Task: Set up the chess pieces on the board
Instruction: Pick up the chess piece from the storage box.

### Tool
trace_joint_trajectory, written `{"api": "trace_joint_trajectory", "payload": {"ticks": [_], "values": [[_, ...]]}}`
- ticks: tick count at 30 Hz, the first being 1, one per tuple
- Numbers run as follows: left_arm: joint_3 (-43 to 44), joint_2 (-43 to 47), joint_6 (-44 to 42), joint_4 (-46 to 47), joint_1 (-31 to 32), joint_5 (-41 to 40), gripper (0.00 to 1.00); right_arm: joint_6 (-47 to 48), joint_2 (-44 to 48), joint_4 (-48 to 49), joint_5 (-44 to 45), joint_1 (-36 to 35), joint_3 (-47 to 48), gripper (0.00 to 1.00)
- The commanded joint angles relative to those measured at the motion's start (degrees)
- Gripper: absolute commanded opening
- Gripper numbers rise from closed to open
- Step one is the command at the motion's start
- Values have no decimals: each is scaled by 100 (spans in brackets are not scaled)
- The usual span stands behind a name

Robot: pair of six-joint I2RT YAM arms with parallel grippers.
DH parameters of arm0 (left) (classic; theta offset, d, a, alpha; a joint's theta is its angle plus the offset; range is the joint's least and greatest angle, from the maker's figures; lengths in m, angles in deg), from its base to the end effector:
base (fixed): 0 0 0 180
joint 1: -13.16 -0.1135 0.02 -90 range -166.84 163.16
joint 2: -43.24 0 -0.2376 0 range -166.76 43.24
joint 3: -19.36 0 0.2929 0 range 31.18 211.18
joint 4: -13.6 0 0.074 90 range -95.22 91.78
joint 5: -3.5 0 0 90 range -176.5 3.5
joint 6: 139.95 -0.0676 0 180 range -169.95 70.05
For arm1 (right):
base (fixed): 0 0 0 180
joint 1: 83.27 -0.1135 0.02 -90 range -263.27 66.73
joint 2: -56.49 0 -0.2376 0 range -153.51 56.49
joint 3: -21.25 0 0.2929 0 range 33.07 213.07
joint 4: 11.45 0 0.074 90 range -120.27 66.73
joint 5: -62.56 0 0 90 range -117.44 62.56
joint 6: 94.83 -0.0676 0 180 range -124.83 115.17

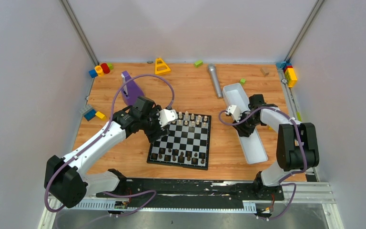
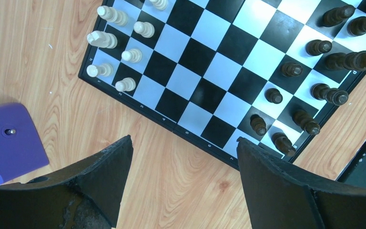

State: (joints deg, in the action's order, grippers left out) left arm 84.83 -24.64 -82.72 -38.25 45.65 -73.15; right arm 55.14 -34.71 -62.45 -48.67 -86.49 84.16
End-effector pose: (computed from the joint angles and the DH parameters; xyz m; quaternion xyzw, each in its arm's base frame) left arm 0.2487 -0.1769 0.2078 0.5398 0.7769 -0.1099 0.3050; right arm 0.3065 0.0418 0.0776 -0.5273 0.8245 0.1178 0.1679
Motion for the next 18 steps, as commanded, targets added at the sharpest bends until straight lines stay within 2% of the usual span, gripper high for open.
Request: {"api": "trace_joint_trajectory", "payload": {"ticks": [1,7,10,18], "values": [[69,89,-106,142,-35,-26,88,216,-187,-32,18,-37,-8,30],[99,41,-87,215,-32,15,88,117,-159,-279,50,-38,-3,8],[102,42,-99,287,-34,34,88,97,-38,-416,163,-37,17,1],[108,37,58,529,-33,141,88,64,375,-1329,350,-73,578,0]]}}
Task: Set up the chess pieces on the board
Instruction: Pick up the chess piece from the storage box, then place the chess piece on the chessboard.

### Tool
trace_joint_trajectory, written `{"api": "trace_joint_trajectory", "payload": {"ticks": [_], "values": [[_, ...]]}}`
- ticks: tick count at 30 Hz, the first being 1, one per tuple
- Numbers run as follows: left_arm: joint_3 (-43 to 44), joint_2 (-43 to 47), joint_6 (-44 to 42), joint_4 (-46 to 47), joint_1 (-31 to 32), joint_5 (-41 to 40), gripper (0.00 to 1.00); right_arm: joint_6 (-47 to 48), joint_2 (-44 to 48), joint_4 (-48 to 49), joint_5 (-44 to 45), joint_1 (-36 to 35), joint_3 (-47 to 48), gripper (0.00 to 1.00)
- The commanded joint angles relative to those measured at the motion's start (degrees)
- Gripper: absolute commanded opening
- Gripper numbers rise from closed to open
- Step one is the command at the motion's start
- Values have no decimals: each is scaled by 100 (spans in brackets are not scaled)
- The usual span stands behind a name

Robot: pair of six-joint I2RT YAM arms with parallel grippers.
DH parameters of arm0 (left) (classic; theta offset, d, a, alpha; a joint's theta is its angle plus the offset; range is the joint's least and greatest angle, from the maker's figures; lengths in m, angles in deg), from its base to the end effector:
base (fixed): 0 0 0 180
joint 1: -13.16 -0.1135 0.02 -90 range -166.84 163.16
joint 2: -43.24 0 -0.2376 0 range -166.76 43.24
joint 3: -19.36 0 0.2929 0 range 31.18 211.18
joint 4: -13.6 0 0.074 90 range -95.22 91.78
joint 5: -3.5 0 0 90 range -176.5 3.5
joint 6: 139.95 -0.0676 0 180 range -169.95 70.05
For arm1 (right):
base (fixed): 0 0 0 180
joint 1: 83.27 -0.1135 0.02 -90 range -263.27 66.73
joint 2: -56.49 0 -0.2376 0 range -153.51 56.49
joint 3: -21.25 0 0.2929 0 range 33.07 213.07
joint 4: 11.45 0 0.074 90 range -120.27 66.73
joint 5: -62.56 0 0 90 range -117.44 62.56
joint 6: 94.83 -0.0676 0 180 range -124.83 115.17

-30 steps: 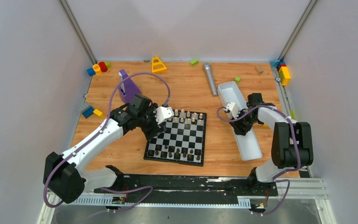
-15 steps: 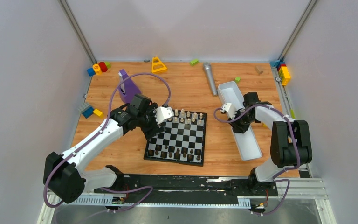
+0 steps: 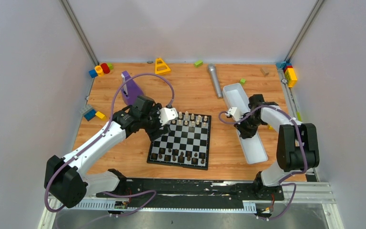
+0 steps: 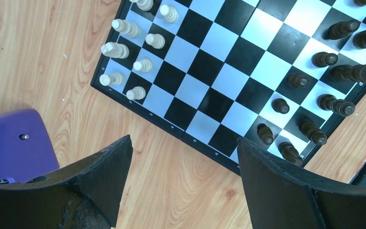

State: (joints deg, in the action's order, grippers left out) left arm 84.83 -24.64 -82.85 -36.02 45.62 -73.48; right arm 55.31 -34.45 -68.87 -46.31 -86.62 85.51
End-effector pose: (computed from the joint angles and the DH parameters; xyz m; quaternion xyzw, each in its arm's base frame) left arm 0.2527 -0.1788 0.2110 0.5383 0.7709 -0.1060 0.3236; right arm 0.2980 0.0393 0.0823 -0.5255 0.8333 0.1199 0.1225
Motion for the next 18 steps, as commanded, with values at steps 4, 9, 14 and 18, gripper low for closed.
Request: {"api": "trace_joint_trajectory", "payload": {"ticks": [4,9,14,18], "values": [[121,55,159,526,-30,451,88,-158,627,-1049,115,-445,738,0],[170,20,560,872,-250,443,90,-691,671,-1252,991,-2017,912,0],[221,273,1195,984,-1441,1205,90,-1132,-65,-1620,2049,-3289,1632,0],[86,771,1343,1116,-2280,1337,90,-1275,-803,-2047,2513,-3982,2575,0]]}}
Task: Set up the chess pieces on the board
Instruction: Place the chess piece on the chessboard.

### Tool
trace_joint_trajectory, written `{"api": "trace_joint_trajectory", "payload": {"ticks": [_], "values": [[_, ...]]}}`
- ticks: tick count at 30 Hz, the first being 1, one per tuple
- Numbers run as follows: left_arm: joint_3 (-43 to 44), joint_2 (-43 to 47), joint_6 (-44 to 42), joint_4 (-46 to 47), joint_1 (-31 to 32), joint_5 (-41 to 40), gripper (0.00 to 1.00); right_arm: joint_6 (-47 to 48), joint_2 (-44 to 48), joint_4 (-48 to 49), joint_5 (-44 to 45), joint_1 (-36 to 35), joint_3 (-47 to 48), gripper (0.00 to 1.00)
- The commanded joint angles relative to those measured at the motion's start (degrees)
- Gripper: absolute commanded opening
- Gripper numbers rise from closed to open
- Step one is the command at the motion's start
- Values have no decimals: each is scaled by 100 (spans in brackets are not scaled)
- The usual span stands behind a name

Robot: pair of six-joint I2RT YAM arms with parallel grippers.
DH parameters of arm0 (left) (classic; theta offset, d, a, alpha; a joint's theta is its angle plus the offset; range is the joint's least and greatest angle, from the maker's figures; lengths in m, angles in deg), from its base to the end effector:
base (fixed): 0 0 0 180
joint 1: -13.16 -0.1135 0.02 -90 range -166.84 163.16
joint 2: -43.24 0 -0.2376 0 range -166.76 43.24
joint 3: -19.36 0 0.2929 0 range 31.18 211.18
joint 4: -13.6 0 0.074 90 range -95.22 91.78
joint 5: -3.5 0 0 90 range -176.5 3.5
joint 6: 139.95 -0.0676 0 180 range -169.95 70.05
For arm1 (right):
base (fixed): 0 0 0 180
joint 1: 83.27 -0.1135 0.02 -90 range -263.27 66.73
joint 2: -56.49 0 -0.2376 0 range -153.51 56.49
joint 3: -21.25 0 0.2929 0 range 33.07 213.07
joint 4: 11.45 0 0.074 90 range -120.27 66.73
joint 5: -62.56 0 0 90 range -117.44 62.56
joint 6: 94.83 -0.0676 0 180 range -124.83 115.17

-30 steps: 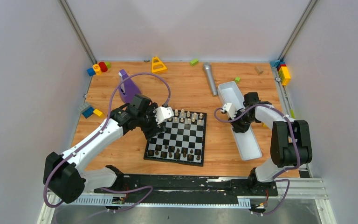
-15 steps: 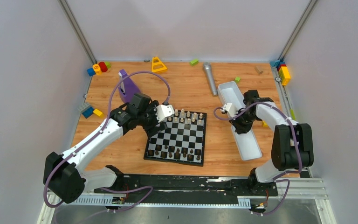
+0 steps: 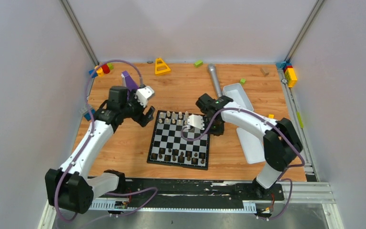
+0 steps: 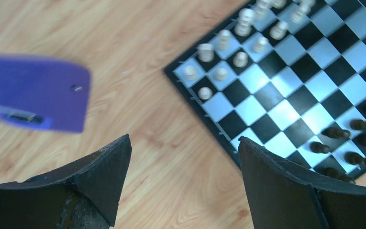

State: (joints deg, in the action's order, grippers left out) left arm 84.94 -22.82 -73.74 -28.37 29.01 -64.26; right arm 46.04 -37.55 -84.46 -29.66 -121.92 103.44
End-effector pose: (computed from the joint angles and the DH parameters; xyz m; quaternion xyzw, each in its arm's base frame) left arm 0.2982 -0.1113 0.2360 0.3776 0.8184 -0.1487 0.4068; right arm 0.2608 0.2119 0.1494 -0.7039 0.7086 0.0145 0.0466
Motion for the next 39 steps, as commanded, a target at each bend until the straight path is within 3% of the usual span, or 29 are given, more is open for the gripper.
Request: {"api": "trace_joint_trajectory", "payload": {"ticks": [1,11,29,39], "values": [[52,732,434,347,-836,442,90,-350,-658,-567,965,-613,948,0],[-178,1262,351,134,-1804,508,91,-218,-2182,-1112,1984,-1518,2124,1],[-320,1450,154,27,-1847,486,91,-163,-3102,-1601,2676,-1946,2921,9],[-389,1456,75,27,-1848,493,91,-277,-3173,-1642,2762,-1975,3053,23]]}}
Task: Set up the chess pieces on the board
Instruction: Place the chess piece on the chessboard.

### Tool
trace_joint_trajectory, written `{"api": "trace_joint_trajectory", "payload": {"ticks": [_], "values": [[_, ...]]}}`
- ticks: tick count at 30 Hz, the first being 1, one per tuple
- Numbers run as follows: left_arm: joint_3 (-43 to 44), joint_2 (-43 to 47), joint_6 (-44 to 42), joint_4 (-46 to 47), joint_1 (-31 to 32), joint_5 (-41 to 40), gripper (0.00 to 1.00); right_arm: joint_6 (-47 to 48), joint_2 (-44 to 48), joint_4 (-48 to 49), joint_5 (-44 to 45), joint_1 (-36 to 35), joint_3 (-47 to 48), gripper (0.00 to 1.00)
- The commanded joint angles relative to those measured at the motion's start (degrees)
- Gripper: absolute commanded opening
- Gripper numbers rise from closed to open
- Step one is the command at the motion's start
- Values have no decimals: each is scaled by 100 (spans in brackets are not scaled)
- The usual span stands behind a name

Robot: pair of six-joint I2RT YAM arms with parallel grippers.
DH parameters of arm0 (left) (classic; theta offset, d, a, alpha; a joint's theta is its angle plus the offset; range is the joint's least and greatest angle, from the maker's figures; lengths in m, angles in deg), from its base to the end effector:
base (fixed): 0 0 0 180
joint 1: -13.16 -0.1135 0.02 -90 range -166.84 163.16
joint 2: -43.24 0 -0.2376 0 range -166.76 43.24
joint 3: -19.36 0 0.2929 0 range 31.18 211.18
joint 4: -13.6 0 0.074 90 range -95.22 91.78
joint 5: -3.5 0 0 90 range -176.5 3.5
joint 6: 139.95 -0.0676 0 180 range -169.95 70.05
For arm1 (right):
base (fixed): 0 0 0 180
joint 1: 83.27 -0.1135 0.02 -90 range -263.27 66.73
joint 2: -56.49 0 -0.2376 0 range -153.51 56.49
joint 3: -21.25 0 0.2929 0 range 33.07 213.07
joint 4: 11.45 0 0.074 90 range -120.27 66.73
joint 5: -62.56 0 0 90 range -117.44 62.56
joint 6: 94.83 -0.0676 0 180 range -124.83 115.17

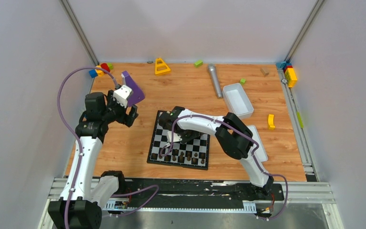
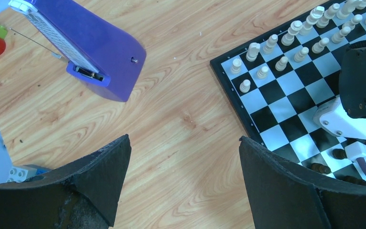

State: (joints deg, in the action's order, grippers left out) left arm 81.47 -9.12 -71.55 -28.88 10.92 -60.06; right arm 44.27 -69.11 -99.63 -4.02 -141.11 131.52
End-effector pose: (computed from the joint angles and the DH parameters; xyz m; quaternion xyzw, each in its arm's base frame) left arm 0.2777 -0.0193 0.2785 0.2517 0.8238 -0.1000 0.4979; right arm 0.2405 0.3320 0.0970 0.7956 -0.5596 0.2097 0.0995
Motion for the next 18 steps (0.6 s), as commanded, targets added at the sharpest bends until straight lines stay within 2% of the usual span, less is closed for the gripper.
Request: {"api": "trace_joint_trajectory", "payload": {"ticks": [1,12,18], "values": [[-51,85,-153,77,-35,73,91,-116,-17,-133,199,-60,252,24],[-46,89,-218,62,-40,100,91,-307,78,-184,67,-82,497,31],[61,-90,-361,12,-35,533,94,-611,749,-187,-1031,161,727,33]]}}
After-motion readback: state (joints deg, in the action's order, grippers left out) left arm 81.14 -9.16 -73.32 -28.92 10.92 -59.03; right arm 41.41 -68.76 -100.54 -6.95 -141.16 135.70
